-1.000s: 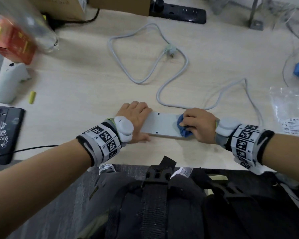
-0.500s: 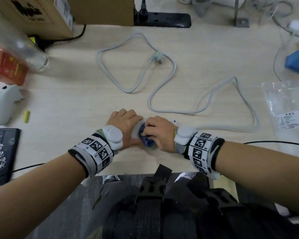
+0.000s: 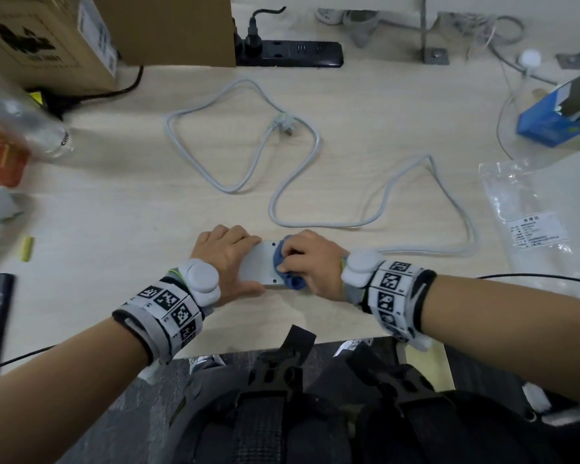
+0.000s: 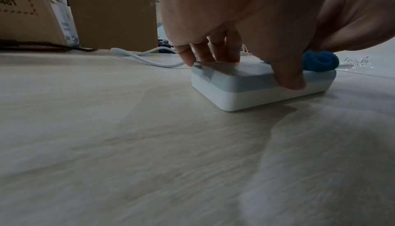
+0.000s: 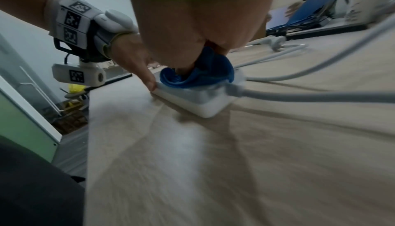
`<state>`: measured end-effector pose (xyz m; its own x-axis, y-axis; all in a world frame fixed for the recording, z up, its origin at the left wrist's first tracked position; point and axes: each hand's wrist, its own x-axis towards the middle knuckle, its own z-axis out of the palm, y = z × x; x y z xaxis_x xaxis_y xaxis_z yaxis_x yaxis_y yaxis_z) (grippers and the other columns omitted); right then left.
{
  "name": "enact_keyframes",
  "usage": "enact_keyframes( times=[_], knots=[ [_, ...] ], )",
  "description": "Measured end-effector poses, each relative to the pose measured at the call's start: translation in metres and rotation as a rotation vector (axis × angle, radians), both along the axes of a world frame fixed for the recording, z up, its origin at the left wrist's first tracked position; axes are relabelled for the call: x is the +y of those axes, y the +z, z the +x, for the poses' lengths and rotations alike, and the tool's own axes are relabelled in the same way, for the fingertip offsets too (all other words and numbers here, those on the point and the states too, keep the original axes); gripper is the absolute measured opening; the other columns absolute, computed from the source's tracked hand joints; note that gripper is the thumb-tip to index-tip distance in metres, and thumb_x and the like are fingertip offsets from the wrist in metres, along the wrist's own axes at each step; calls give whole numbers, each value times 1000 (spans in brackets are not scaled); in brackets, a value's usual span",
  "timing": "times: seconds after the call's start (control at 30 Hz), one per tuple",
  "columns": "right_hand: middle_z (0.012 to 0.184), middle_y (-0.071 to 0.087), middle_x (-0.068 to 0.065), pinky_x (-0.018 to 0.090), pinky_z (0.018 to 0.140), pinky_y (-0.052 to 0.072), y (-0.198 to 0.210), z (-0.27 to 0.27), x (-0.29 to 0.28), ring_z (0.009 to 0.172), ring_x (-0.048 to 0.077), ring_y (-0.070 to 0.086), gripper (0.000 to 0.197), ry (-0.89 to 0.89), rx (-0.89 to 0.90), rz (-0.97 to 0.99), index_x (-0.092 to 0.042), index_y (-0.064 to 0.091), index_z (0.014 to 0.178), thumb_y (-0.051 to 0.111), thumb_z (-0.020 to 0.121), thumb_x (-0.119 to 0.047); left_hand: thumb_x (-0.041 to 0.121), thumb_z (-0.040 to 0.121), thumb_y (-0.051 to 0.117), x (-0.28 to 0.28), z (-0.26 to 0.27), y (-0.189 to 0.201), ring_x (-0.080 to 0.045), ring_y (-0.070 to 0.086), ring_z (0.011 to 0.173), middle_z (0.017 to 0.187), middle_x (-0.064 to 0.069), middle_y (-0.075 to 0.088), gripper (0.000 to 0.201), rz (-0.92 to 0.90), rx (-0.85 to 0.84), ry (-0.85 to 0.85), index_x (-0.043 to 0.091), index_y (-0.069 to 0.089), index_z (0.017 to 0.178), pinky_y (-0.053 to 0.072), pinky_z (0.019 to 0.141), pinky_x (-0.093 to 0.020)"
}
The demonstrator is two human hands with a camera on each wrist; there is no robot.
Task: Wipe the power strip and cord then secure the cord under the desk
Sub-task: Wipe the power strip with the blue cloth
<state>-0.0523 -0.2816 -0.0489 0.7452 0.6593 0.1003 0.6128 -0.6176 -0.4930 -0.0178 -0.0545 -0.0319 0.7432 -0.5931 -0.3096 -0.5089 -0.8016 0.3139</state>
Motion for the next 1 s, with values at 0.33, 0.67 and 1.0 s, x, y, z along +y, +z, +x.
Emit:
enact_keyframes(
  times=[0.33, 0.67, 1.0],
  knots=[
    [129, 55, 27, 51, 100, 42, -1, -15, -25, 122, 42, 48, 36, 29, -3, 1, -5, 66, 116, 68, 81, 1, 42, 75, 71, 50, 2, -3, -30, 50, 113, 119, 4, 58, 45, 5, 3, 85, 23, 60, 114, 35, 91, -43],
    [118, 62, 30, 41, 105, 33, 8, -1, -7, 118, 39, 47, 26, 163, -109, -87, 2, 71, 100, 59, 83, -12, 62, 54, 77, 26, -10, -21, -22, 48, 113, 128, 5, 52, 90, -189, -13, 126, 23, 45, 128, 35, 89, -38],
    [113, 62, 21, 45, 93, 43, 6, 11, 75, 109, 35, 51, 27, 189, 15, -44, 0, 67, 101, 59, 76, -1, 45, 53, 73, 27, -6, -26, -20, 54, 91, 105, 8, 59, 66, -275, -96, 180, 26, 52, 113, 38, 77, -34]
  ],
)
